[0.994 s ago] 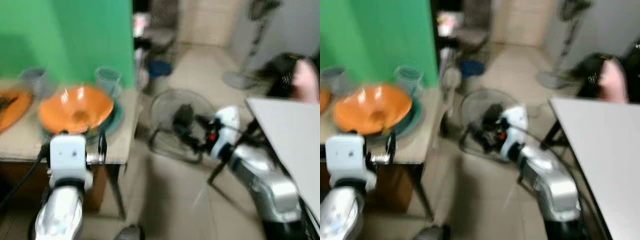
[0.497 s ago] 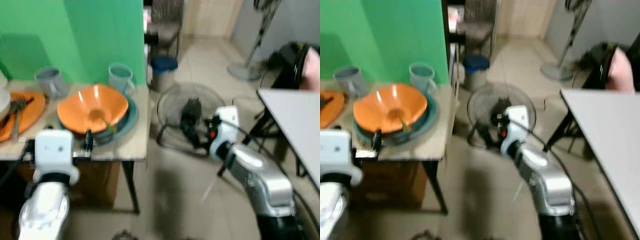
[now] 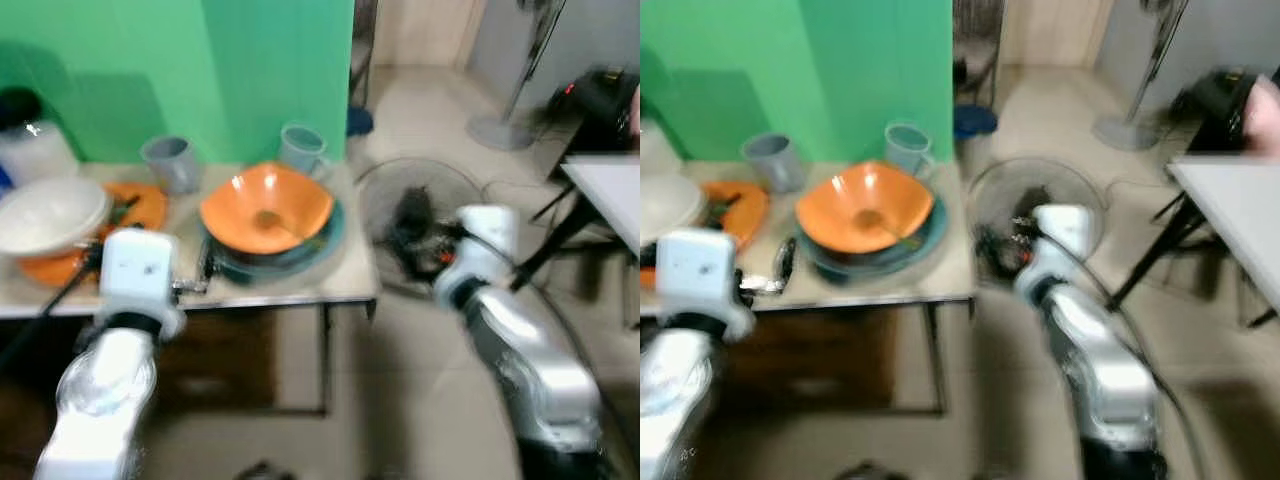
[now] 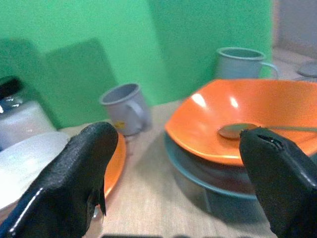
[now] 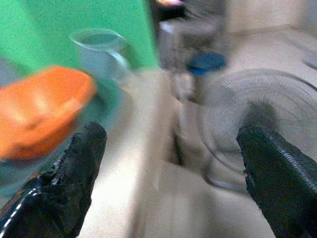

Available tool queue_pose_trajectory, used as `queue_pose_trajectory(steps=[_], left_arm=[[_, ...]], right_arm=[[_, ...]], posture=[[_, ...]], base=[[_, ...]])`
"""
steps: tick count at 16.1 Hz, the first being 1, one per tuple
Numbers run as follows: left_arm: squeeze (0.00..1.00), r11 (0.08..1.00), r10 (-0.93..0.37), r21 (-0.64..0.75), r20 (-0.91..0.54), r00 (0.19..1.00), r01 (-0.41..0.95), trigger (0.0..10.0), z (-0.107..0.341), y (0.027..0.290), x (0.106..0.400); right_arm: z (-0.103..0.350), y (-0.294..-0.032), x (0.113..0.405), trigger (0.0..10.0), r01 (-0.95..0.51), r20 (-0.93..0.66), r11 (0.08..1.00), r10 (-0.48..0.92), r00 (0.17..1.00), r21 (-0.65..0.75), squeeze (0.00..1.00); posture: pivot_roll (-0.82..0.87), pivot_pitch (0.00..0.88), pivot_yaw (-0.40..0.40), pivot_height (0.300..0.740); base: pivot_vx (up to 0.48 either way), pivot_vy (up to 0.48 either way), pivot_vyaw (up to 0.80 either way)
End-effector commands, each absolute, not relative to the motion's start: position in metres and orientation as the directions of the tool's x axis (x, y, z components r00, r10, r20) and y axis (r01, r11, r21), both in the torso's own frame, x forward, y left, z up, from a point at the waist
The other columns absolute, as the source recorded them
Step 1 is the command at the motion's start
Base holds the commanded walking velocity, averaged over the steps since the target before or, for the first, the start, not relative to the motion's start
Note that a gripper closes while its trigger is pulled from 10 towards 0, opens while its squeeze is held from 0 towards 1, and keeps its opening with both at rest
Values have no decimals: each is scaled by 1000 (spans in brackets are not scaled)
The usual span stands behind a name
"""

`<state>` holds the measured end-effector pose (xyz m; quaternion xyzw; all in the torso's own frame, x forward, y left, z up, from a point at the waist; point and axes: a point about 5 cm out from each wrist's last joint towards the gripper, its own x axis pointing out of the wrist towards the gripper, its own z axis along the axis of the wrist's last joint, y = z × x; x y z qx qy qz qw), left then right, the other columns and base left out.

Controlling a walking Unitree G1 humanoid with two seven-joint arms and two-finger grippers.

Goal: Setting the table

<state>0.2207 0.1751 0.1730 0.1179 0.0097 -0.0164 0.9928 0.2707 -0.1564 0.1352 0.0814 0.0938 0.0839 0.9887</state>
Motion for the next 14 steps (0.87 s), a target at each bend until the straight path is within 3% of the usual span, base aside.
queue_pose_trajectory(steps=[1, 4, 8, 14], left_arm=[[0, 976, -42, 214, -22, 999, 46, 10000, 171, 174, 226], [0, 983, -28, 183, -23, 999, 32, 10000, 164, 167, 226], [0, 991, -13, 136, -34, 999, 18, 10000, 160, 162, 213], [0, 988, 9, 156, -25, 1000, -5, 10000, 162, 171, 211]], right_arm=[[138, -158, 267, 10000, -140, -140, 976, 163, 977, 165, 0], [133, -160, 256, 10000, -172, -205, 984, 177, 963, 41, 0], [141, -149, 266, 10000, -206, -175, 966, 233, 957, 157, 0], [144, -141, 277, 10000, -271, -181, 951, 296, 938, 149, 0]], posture=[[-55, 47, 55, 740], [-86, 54, 60, 740], [-58, 51, 28, 740], [-37, 38, 1, 740]], base=[[0, 0, 0], [0, 0, 0], [0, 0, 0], [211, 0, 0]])
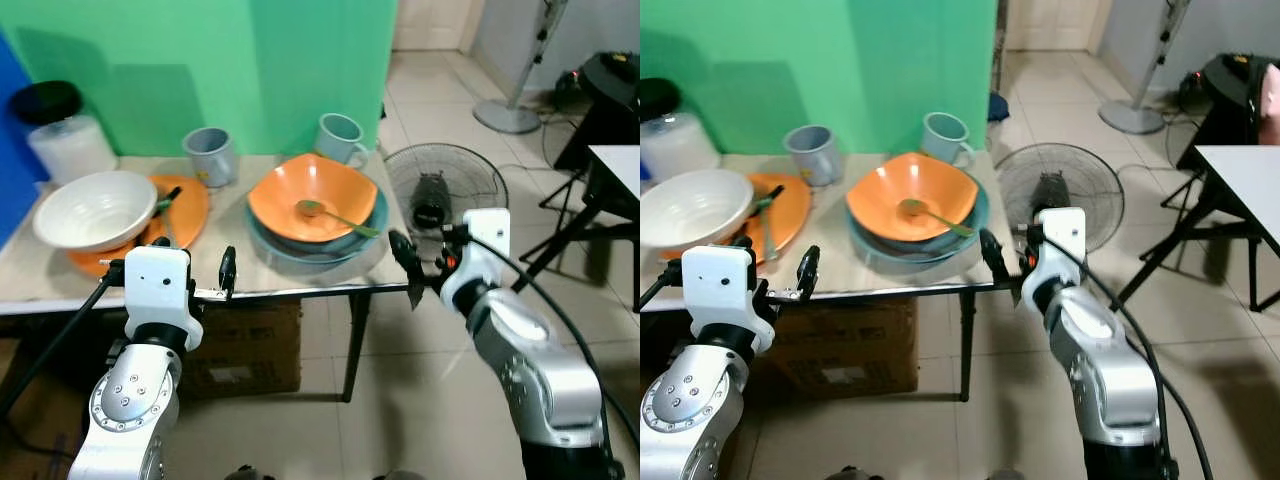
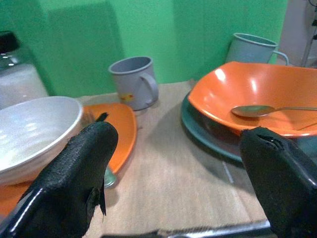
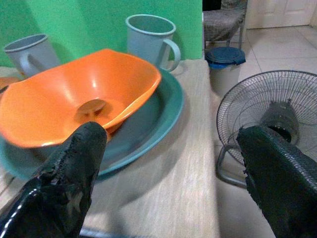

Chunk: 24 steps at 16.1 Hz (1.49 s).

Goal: Setting the table

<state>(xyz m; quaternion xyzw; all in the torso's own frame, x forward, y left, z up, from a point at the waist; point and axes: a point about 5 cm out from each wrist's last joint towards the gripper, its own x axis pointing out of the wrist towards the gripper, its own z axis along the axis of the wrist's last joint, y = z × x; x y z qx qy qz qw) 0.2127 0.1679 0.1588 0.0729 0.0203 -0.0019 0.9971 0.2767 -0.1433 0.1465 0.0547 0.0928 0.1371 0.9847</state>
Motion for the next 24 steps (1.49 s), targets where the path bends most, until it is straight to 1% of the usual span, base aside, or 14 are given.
queue_pose_trajectory(steps=[1, 7, 9, 10, 11, 12, 16, 19, 22, 24], left_arm=[[0, 987, 5, 162, -25, 1000, -1, 10000, 162, 171, 211], [0, 985, 5, 174, -17, 1000, -2, 10000, 165, 175, 210], [0, 984, 2, 177, -16, 1000, 1, 10000, 166, 176, 210], [0, 984, 0, 179, -15, 1000, 2, 10000, 166, 177, 210], [0, 983, -5, 183, -10, 1000, 7, 10000, 168, 177, 212], [0, 983, -10, 186, -6, 1000, 11, 10000, 169, 177, 213], [0, 982, -28, 186, -3, 1000, 28, 10000, 170, 176, 217], [0, 983, -31, 183, -1, 1000, 31, 10000, 170, 176, 219], [0, 983, -29, 180, -1, 1000, 29, 10000, 169, 177, 219], [0, 984, -28, 177, 3, 1000, 27, 10000, 170, 176, 218]], right_arm=[[148, -140, 280, 10000, -276, -170, 950, 299, 939, 149, 0], [149, -140, 282, 10000, -290, -161, 943, 316, 935, 165, 0], [150, -137, 283, 10000, -314, -159, 941, 332, 930, 128, 0], [151, -136, 283, 10000, -318, -160, 940, 335, 928, 126, 0], [152, -136, 284, 10000, -306, -158, 942, 326, 932, 137, 0], [153, -138, 286, 10000, -273, -144, 943, 302, 943, 189, 0], [159, -140, 289, 10000, -277, -126, 945, 300, 946, 173, 0], [160, -141, 289, 10000, -275, -124, 946, 297, 947, 170, 0], [161, -140, 289, 10000, -280, -129, 947, 300, 945, 157, 0], [162, -136, 289, 10000, -311, -135, 938, 332, 934, 153, 0]], posture=[[-36, 35, 0, 740], [-33, 25, -3, 740], [-32, 18, 2, 740], [-32, 17, 2, 740], [-32, 16, 4, 740], [-35, 16, 7, 740], [-44, 19, 10, 740], [-47, 25, 10, 740], [-55, 29, 10, 740], [-55, 30, 5, 740]], base=[[255, 0, 0], [259, 0, 0], [259, 0, 0], [266, 0, 631], [266, 0, 800], [270, 0, 0], [278, 0, 0], [305, 0, -788], [307, 0, 0], [304, 0, 0]])
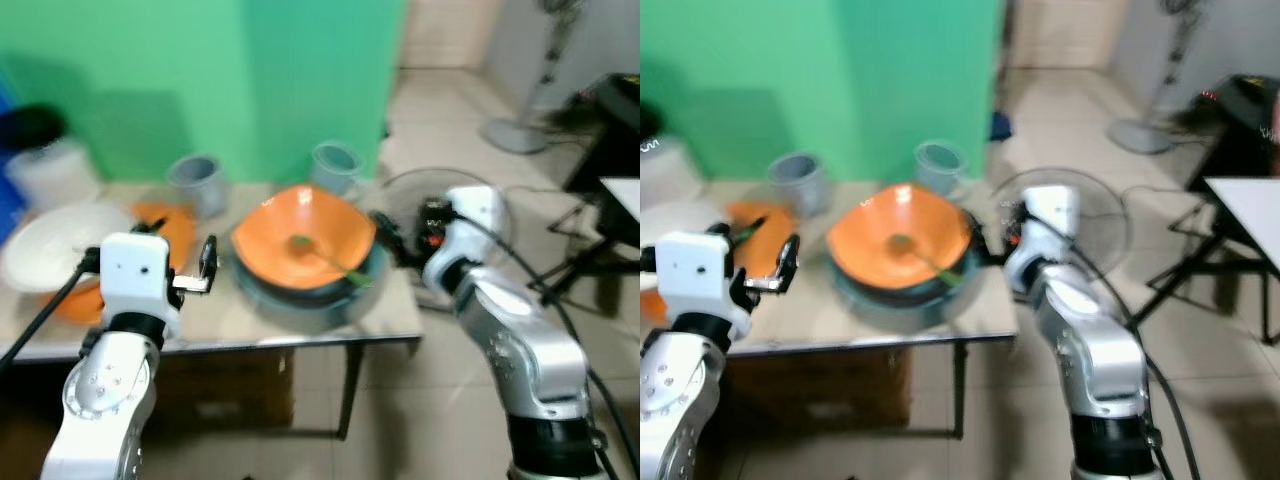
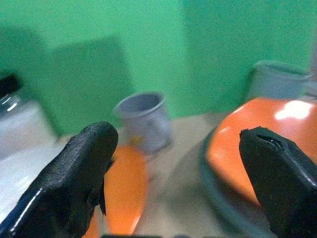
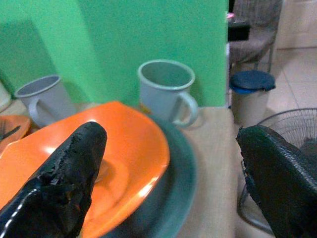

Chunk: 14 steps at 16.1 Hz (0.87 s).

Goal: Setting the table

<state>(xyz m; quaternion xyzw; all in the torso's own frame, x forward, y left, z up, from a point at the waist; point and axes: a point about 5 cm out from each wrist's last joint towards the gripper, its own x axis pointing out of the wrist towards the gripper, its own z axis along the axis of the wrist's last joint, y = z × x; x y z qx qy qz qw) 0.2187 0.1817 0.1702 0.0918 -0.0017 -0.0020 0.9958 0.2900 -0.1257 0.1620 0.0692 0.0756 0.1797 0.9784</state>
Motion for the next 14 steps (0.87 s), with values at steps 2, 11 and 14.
queue_pose_trajectory(steps=[2, 11, 14], left_arm=[[0, 985, -24, 173, 4, 1000, 23, 10000, 170, 176, 217], [0, 956, -144, 253, -27, 989, 146, 10000, 173, 166, 212], [0, 900, -336, 264, -87, 938, 347, 10000, 172, 153, 213]], right_arm=[[164, -132, 289, 10000, -350, -130, 924, 370, 920, 154, 0], [184, -115, 311, 10000, -564, -244, 826, 549, 799, 11, 0], [190, -101, 329, 10000, -578, -326, 814, 562, 760, 57, 1000]], posture=[[-54, 30, 3, 740], [-42, 33, -6, 740], [-48, 31, -2, 740]], base=[[302, 0, 0], [128, 0, 178], [0, 0, 0]])
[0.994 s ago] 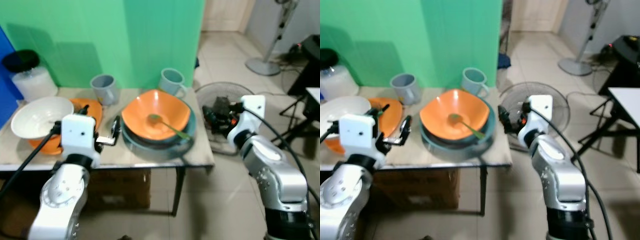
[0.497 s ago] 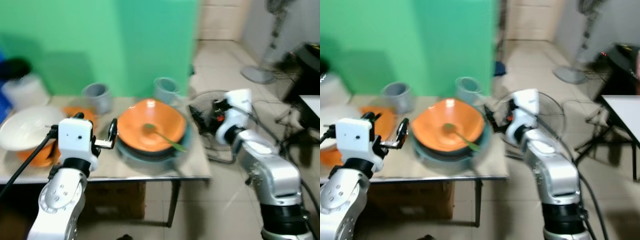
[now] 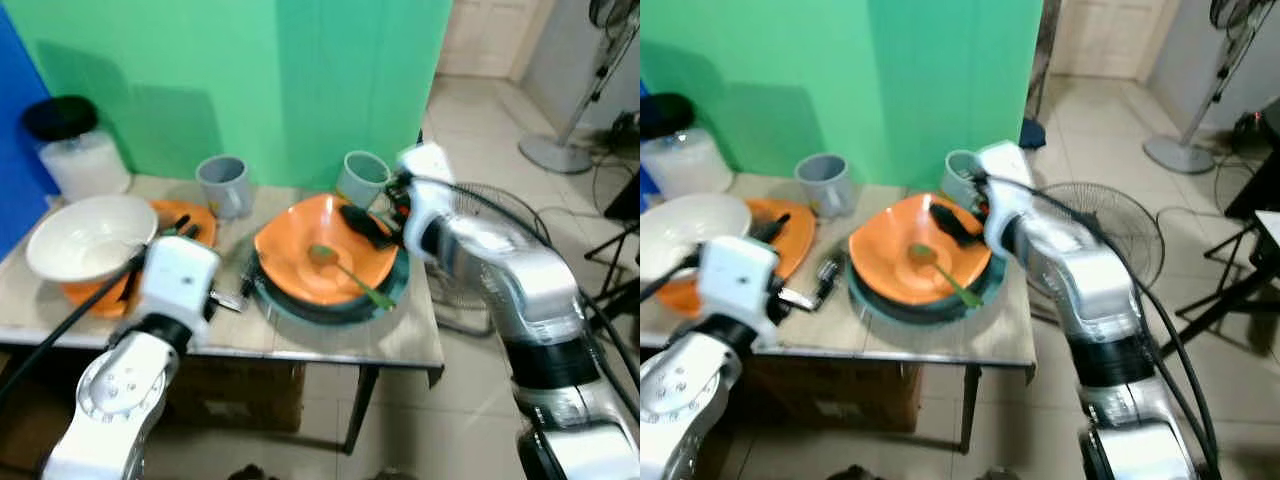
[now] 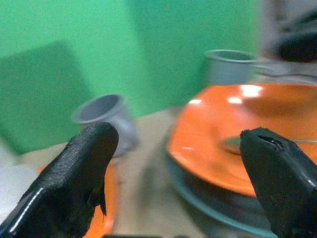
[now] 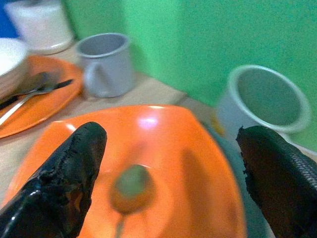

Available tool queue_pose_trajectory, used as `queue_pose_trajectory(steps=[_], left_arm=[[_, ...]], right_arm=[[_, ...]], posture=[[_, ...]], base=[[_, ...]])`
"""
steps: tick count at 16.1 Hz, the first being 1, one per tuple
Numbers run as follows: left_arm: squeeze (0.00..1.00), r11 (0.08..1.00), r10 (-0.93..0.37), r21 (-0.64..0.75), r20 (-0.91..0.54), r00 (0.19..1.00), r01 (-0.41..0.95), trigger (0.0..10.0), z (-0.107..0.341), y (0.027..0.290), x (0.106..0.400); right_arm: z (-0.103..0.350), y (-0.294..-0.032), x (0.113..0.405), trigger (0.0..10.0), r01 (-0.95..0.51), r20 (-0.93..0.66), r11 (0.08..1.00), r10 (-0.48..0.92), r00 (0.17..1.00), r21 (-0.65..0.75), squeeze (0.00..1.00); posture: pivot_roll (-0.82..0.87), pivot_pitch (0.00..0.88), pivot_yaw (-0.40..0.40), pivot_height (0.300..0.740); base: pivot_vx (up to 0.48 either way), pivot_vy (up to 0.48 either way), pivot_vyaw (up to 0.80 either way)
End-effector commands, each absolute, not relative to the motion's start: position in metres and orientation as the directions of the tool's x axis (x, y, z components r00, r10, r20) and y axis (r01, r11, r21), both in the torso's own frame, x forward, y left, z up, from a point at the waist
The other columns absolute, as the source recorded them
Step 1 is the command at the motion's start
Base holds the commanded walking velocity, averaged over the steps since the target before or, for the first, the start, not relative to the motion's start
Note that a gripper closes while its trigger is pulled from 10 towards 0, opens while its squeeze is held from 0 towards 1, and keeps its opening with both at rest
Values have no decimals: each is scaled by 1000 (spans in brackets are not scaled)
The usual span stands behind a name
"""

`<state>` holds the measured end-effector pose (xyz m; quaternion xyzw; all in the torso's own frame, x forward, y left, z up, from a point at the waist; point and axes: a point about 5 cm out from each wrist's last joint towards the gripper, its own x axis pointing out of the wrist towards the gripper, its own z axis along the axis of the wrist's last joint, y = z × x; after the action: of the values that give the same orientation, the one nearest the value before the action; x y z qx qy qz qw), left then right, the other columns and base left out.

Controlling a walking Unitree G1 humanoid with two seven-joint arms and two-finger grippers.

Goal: Setting the table

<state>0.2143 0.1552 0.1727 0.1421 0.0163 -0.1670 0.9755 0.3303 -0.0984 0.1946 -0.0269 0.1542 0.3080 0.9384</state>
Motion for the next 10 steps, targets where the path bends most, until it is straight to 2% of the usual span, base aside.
queue_pose_trajectory(steps=[1, 3, 4, 6, 7, 8, 9, 10], left_arm=[[0, 886, -372, 259, -102, 923, 385, 10000, 173, 151, 213], [0, 839, -459, 261, -128, 879, 477, 10000, 176, 147, 212], [0, 814, -498, 262, -145, 855, 518, 10000, 176, 146, 211], [0, 788, -532, 264, -162, 831, 556, 10000, 177, 144, 209], [0, 771, -553, 261, -180, 814, 581, 10000, 176, 143, 207], [0, 753, -576, 247, -199, 793, 610, 10000, 176, 141, 204], [0, 735, -599, 236, -214, 772, 636, 10000, 175, 139, 200], [0, 726, -610, 226, -225, 760, 650, 10000, 174, 138, 198]], right_arm=[[191, -99, 332, 10000, -589, -352, 807, 565, 746, 47, 1000], [200, -89, 339, 10000, -625, -388, 781, 575, 720, -4, 1000], [200, -86, 341, 10000, -632, -476, 775, 557, 681, 4, 0], [200, -81, 342, 10000, -645, -554, 764, 541, 633, 9, 0], [198, -77, 342, 5961, -648, -601, 761, 525, 602, 15, 0], [195, -73, 340, 3490, -662, -643, 749, 517, 565, 21, 0], [191, -69, 336, 2000, -679, -667, 733, 521, 532, 30, 0], [188, -67, 333, 0, -690, -686, 722, 523, 506, 41, 0]], posture=[[-52, 30, -2, 740], [-54, 29, -3, 740], [-55, 28, -6, 740], [-54, 29, -8, 740], [-49, 28, -14, 740], [-47, 27, -16, 740], [-45, 27, -18, 740], [-43, 27, -20, 740]], base=[[0, 0, 0], [0, 0, 0], [0, 0, 0], [0, 0, 0], [0, 0, 0], [0, 0, 0], [0, 0, 0], [0, 0, 0]])
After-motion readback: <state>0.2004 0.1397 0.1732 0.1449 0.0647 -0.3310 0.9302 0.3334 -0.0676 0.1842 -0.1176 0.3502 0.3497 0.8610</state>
